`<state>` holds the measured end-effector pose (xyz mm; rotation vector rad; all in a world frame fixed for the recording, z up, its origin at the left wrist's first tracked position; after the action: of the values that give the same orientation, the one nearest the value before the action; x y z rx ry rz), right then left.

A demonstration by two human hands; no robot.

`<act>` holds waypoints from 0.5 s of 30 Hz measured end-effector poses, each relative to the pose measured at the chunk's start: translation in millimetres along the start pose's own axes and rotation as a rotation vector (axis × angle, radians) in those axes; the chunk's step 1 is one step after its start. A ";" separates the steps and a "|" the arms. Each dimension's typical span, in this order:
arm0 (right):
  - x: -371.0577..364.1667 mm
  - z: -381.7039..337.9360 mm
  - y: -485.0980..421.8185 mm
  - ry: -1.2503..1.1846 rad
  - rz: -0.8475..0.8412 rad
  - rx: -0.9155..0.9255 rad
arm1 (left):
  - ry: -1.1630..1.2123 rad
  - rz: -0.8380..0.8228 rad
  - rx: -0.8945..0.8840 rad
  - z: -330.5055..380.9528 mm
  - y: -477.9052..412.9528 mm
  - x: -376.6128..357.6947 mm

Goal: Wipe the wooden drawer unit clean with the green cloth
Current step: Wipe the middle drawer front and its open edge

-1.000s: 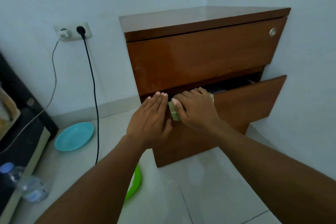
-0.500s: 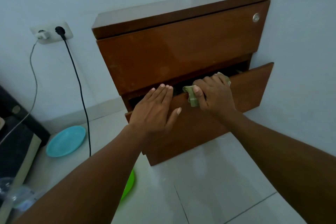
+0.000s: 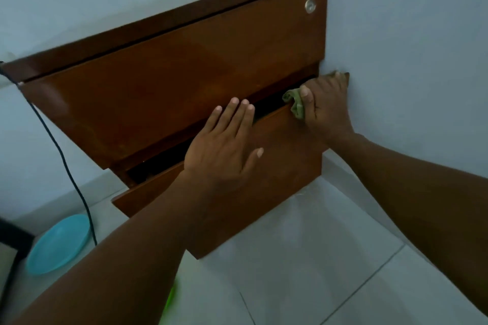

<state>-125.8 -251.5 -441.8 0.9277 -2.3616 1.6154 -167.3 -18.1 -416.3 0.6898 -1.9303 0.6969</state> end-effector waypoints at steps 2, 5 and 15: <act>-3.2 3.8 -3.6 -0.089 0.066 -0.094 | -0.069 0.073 -0.031 -5.4 1.7 -3.0; -9.5 -3.9 -2.7 -0.200 0.237 -0.342 | -0.090 0.145 -0.047 -12.8 -1.1 -6.8; -53.2 -73.2 87.7 -0.490 0.470 -0.921 | -0.459 0.128 -0.311 -71.2 23.2 -24.7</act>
<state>-148.2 -144.5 -504.4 0.6078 -3.3034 0.1786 -132.6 52.7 -414.4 0.5654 -2.4549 0.3134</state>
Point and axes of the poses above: each hand's wrist, its own y-axis away from the middle knuckle, its own x-axis out of the back of the hand, z = x × y, the point moved 5 cm from there along -y, towards the middle knuckle, and after that the axes turned 3 degrees about -x, right-handed, at the moved point
